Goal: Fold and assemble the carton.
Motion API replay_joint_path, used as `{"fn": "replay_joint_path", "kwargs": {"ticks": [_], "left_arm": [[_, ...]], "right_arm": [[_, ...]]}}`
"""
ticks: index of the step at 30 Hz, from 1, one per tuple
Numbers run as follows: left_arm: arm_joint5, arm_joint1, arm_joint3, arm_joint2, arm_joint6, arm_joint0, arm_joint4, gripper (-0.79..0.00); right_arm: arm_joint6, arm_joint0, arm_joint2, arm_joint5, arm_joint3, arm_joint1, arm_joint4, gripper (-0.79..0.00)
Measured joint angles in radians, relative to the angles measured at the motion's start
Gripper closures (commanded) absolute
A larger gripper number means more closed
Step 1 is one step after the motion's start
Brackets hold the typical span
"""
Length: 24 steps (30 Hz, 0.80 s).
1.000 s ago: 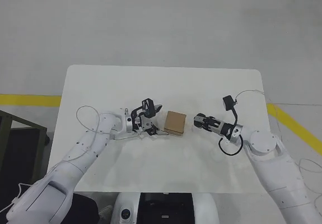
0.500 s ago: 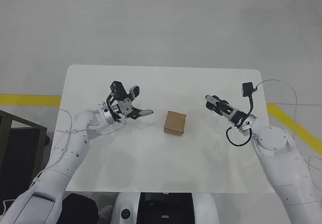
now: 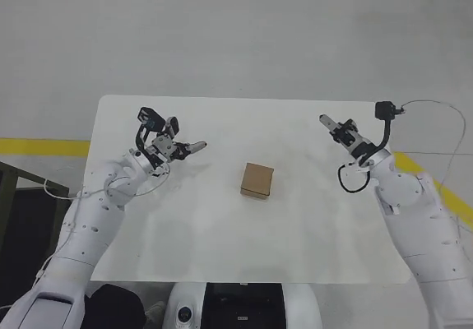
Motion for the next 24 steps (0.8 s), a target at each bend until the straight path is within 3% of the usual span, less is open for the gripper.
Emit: {"fn": "replay_joint_path", "kwargs": {"ticks": [12, 24], "left_arm": [[0.043, 0.021, -0.004, -0.113, -0.046, 0.003, -0.041, -0.785], [0.075, 0.04, -0.013, -0.203, -0.071, 0.009, -0.026, -0.785]], "right_arm": [[-0.059, 0.03, -0.015, 0.144, -0.071, -0.005, -0.232, -0.785], [-0.106, 0.008, 0.028, 0.187, -0.096, -0.007, -0.256, -0.785]]}}
